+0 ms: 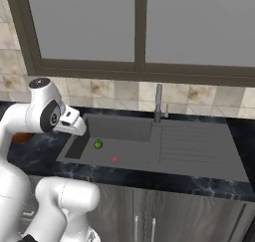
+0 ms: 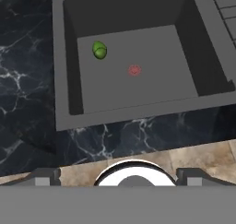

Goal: Pick the corns from the cabinet and place them in one bowl. Pick the avocado from the sink and place it in the other bowl.

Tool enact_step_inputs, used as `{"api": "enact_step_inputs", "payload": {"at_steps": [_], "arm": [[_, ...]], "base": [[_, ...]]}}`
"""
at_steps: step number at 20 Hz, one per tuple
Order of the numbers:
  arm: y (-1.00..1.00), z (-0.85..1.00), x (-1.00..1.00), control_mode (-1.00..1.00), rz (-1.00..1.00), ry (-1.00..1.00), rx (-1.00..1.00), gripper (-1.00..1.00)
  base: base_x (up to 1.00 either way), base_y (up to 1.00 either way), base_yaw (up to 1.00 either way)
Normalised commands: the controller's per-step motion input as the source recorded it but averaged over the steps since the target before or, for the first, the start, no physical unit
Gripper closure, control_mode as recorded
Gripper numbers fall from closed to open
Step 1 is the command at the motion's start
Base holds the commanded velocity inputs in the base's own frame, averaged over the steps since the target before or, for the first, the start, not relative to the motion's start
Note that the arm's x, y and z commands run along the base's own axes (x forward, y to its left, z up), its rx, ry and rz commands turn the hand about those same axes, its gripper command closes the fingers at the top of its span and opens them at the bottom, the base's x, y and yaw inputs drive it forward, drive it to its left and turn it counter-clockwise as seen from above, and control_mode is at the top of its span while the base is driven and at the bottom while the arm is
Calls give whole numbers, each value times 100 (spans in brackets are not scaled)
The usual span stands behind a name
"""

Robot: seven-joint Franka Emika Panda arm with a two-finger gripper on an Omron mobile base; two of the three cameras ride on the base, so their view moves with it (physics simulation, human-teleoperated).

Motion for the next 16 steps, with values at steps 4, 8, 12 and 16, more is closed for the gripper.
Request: {"api": "enact_step_inputs", "payload": {"at_steps": [4,8,12,16], "arm": [[-38,-6,49,-100,19,0,2,-100],[-25,-12,66,-100,26,1,6,-100],[-7,-28,70,-100,30,5,4,-100],[-14,-43,67,-100,26,2,-1,-100]], "base": [[0,0,0],[0,0,0],[0,0,0],[0,0,0]]}}
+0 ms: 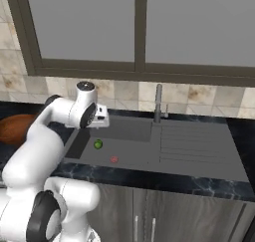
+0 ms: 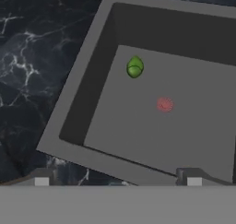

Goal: Pick the corns from the cabinet and place them in one bowl. Pick the avocado from the sink and place it in the other bowl.

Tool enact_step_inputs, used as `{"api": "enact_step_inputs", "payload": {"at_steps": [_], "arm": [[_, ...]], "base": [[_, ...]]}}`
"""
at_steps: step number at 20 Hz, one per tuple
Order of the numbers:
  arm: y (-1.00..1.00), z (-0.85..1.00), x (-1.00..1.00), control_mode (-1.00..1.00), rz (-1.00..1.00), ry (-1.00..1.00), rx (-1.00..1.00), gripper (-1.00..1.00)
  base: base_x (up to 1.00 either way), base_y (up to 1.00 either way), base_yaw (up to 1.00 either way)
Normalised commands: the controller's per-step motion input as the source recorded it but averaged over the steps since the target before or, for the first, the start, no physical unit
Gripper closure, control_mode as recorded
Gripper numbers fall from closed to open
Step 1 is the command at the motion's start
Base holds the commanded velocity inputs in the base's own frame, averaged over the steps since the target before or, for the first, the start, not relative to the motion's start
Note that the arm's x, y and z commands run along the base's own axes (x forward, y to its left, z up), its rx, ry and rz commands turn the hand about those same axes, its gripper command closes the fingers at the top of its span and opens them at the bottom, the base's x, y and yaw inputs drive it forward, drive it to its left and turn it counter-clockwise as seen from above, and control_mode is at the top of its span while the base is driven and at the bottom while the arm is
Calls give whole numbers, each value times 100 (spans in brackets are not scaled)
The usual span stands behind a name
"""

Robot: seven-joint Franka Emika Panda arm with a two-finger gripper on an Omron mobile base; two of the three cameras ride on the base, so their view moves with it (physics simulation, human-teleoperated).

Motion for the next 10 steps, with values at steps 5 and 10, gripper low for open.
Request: {"api": "enact_step_inputs", "payload": {"at_steps": [5,10], "arm": [[-2,-39,54,-100,18,-1,-3,-100],[7,-38,52,-100,6,0,0,-100]], "base": [[0,0,0],[0,0,0]]}}
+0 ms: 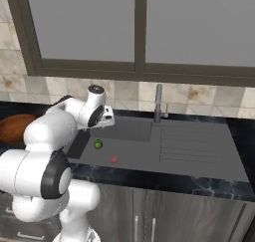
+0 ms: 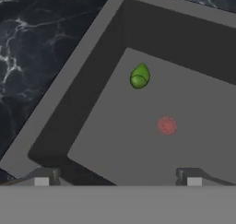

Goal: Pick the corns from the cabinet and place them in one bowl. Pick the avocado from the sink and place it in the other bowl.

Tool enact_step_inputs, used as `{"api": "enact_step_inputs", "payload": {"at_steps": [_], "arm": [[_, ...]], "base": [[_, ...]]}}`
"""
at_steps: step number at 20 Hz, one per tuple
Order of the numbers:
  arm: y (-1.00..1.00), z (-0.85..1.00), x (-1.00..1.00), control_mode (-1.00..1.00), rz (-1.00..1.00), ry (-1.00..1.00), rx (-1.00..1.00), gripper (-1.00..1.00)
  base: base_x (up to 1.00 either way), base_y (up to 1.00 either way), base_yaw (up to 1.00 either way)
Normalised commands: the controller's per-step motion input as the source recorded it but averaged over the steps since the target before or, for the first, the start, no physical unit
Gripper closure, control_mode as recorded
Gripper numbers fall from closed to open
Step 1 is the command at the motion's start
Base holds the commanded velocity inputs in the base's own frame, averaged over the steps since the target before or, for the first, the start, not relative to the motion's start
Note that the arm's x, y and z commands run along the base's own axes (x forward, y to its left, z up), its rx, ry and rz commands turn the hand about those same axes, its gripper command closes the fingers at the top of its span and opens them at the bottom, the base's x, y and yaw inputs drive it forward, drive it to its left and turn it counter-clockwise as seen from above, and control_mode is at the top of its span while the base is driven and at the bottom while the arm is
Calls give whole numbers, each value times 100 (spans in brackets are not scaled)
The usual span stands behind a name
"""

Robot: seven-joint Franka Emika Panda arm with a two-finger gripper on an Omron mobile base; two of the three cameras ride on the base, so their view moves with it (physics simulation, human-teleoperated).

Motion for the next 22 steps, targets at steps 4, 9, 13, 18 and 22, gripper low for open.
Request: {"api": "enact_step_inputs", "payload": {"at_steps": [4,9,13,18,22], "arm": [[9,-41,45,-100,0,0,-6,-100],[7,-38,39,-100,-3,-1,-6,-100],[14,-32,23,-100,-1,-3,-1,-100],[12,-18,18,-100,-9,3,0,-100],[7,-15,22,-100,-20,6,0,-100]], "base": [[0,0,0],[0,0,0],[0,0,0],[0,0,0],[0,0,0]]}}
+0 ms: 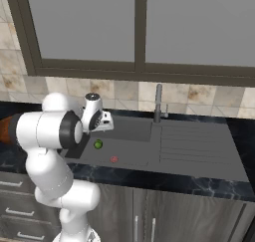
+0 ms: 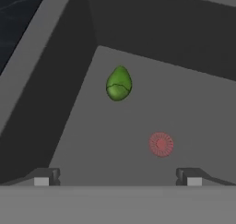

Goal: Pick the corns from the cabinet and place them in one bowl. Pick the avocado from the sink and place it in the other bowl.

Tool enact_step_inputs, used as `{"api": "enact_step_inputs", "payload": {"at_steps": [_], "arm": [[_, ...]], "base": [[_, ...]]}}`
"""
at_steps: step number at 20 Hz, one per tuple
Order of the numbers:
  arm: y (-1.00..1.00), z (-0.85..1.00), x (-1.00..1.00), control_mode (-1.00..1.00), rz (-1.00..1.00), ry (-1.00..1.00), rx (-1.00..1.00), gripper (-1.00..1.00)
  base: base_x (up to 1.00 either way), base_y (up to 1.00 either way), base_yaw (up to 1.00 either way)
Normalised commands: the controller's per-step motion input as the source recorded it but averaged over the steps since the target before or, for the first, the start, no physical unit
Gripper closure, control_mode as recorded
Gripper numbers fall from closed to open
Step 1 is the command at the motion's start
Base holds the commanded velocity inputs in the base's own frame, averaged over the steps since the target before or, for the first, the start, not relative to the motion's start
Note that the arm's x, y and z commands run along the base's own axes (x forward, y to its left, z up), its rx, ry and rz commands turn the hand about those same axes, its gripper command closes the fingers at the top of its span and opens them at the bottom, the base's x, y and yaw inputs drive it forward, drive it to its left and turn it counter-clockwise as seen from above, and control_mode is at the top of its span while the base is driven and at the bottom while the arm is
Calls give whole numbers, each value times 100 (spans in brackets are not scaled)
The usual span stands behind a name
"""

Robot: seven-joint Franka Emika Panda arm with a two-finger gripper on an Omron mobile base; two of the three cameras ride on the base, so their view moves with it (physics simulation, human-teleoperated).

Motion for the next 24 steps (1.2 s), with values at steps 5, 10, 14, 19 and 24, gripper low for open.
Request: {"api": "enact_step_inputs", "payload": {"at_steps": [5,10,14,19,24], "arm": [[0,-9,25,-100,-9,0,0,-100],[0,-31,27,-100,-12,0,0,-100],[3,-27,24,-100,-15,0,0,-100],[3,-33,39,-100,-11,4,0,-100],[7,-32,38,-100,-3,7,0,-100]], "base": [[0,0,0],[0,0,0],[0,0,0],[0,0,0],[0,0,0]]}}
